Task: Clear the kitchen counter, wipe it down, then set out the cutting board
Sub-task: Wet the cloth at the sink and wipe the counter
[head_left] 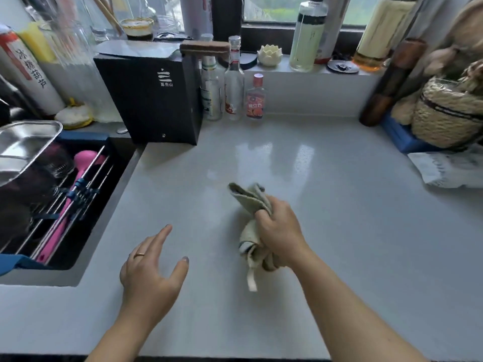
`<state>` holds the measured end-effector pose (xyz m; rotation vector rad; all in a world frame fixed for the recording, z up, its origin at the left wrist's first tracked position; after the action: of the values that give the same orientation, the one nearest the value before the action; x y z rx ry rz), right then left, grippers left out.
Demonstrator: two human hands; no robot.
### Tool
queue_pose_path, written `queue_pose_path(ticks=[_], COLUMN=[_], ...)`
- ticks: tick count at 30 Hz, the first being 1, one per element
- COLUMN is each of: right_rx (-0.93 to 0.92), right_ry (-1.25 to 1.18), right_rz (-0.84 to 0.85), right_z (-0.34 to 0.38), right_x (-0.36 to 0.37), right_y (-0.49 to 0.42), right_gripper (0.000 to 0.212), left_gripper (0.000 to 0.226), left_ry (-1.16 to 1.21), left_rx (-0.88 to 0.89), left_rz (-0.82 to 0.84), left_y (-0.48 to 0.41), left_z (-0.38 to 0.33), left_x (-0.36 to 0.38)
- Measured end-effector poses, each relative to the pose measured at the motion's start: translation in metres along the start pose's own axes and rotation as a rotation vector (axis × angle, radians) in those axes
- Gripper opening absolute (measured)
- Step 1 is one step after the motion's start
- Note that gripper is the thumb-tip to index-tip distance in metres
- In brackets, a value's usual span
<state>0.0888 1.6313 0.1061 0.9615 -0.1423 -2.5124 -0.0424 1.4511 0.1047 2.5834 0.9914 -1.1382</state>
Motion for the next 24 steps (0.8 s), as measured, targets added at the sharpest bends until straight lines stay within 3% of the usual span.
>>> queue_pose_path(ticks=[3,6,8,12,24], right_rx=[0.036,0.296,0.459,0.525,0.251], right_ry=[0.048,0.256,0.321,0.397,0.345], right_rz=[-0.22,-0.387,-0.387,-0.368,-0.191], right_z=[-0.061,-0.131,-0.16,-0.162,-0.005], right_x=[-0.086,-0.157,-0.17,-0.136,0.085], right_y=[0.021,0.052,0.072,0.089,0.091], right_gripper=[0.028,0.042,0.05,0.052,0.051], left_gripper=[0.068,0.069,0.069,0.069,0.065], left_ry=[-0.016,-0.045,-0.059,-0.077,-0.033], left_rx=[0.014,0.006,0.0,-0.022,0.022], left_rz=[0.018,0.035,0.034,0.013,-0.004], left_y=[0.019,0.032,0.036,0.036,0.004], left_z=[-0.002,0.002,0.003,0.011,0.079], left_x=[-0.001,-0.006,-0.011,-0.016,-0.054])
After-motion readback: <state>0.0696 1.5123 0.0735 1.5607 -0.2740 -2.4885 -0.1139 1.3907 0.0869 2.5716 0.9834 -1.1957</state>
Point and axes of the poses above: each hand's wrist, its own y-axis away from the middle knuckle, its own x-axis out of the palm, z = x × y, the point moved 4 cm from there along -y, towards the middle knuckle, and after that the axes turned 13 degrees about x, right-handed, at the moved point
